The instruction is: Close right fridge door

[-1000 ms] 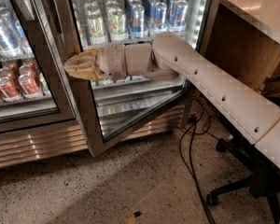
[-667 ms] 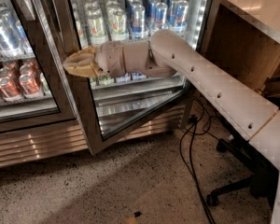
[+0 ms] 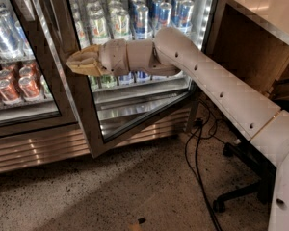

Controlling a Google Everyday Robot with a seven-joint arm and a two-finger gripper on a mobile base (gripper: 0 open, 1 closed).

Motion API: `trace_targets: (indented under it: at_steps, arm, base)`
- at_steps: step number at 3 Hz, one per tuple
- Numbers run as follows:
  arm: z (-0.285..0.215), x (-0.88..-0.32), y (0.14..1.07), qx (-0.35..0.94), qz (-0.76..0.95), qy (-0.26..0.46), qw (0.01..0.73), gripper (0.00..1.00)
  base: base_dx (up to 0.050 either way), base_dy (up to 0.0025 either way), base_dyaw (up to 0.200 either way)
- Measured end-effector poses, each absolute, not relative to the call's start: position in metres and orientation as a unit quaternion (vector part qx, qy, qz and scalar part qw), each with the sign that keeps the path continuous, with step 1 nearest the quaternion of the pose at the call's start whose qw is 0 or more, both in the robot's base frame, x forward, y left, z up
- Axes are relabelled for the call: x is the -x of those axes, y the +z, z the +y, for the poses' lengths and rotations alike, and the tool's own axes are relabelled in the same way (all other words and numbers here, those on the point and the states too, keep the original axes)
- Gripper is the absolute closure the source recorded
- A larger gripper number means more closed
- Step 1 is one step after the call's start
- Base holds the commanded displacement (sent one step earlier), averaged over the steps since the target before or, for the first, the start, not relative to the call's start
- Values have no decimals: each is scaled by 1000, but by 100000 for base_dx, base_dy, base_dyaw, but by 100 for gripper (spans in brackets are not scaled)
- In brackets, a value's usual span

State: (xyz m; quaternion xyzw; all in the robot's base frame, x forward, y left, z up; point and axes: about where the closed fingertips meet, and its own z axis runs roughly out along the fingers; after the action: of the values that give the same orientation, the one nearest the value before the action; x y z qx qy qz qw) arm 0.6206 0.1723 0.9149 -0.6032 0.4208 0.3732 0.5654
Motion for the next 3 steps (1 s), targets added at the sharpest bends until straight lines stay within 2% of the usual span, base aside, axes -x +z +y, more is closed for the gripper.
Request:
trace_targets:
  at_steps: [3]
  arm:
    - [170, -655, 900, 600, 444, 351, 566, 100]
  base:
    - [0, 0, 0]
